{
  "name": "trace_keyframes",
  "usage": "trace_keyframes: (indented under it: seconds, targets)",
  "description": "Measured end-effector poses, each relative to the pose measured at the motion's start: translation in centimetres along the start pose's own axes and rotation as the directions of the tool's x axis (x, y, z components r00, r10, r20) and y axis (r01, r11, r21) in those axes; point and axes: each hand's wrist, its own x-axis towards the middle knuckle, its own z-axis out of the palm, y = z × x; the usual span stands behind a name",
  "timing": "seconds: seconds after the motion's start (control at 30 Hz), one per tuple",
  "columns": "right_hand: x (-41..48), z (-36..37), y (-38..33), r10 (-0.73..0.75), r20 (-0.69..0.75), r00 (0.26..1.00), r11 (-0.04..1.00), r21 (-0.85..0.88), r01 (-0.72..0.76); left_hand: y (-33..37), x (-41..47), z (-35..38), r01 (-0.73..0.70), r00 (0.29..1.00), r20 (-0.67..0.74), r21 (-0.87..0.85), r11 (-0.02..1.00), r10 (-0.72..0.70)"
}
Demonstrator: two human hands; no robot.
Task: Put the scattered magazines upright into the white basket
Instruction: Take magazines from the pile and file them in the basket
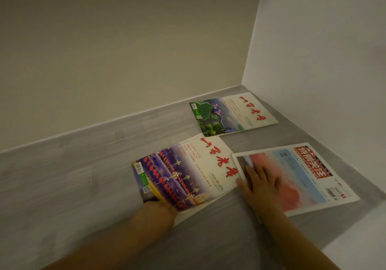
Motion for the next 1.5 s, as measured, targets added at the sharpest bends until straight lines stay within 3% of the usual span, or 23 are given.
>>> trace_keyframes:
  seconds: [0.07,0.2,0.33,0.43,0.73,0.93,1.13,1.23,1.33,1.43,1.5]
  targets:
    - [-0.1,0.1,0.0,-0.024,-0.007,1.0,1.0,-0.009,0.024,-0.7,-0.4,-0.2,0.057,0.998,0.018,-0.261,0.964,-0.054]
    - [0.1,0.4,0.1,-0.084,0.059,0.995,0.994,-0.063,0.087,-3.4,1.7,1.6,0.195,0.976,0.023,-0.542,0.817,-0.218]
    - [0.2,0.4,0.4,-0.089,0.064,0.994,0.991,-0.092,0.095,-6.8,4.6,2.7,0.412,0.892,0.106,-0.593,0.692,-0.44]
    - [0.3,0.6,0.4,-0.086,0.063,0.994,0.992,-0.091,0.092,-8.9,5.6,3.1,0.49,0.844,0.198,-0.663,0.566,-0.499]
    - [0.3,0.7,0.5,-0.091,0.048,0.995,0.991,-0.09,0.095,-10.3,5.6,1.7,0.601,0.799,0.361,-0.454,0.658,-0.481]
    - [0.2,0.6,0.3,-0.06,0.052,0.997,0.996,-0.06,0.063,-8.8,3.2,0.4,0.487,0.861,0.119,-0.468,0.737,-0.494]
    - [-1.0,0.7,-4.0,0.02,-0.042,0.999,0.984,0.179,-0.012,-7.7,-1.7,-0.7,0.389,0.808,-0.12,-0.627,0.675,-0.577]
    - [-1.7,0.3,-7.9,0.157,-0.129,0.979,0.872,0.484,-0.076,-8.4,-5.1,-1.2,0.289,0.759,-0.171,-0.776,0.561,-0.628]
    - [-1.9,-0.4,-12.6,0.196,0.102,0.975,0.592,0.781,-0.201,-9.9,-8.8,-1.0,0.156,0.685,-0.196,-0.901,0.404,-0.702]
    - [-2.4,-0.5,-17.8,0.019,0.271,0.962,0.306,0.915,-0.263,-11.5,-12.7,-0.5,0.039,0.608,-0.2,-0.959,0.28,-0.769]
    - [-3.1,-0.5,-21.7,-0.147,0.223,0.964,0.269,0.947,-0.178,-12.7,-15.5,0.1,0.004,0.578,-0.195,-0.97,0.242,-0.792]
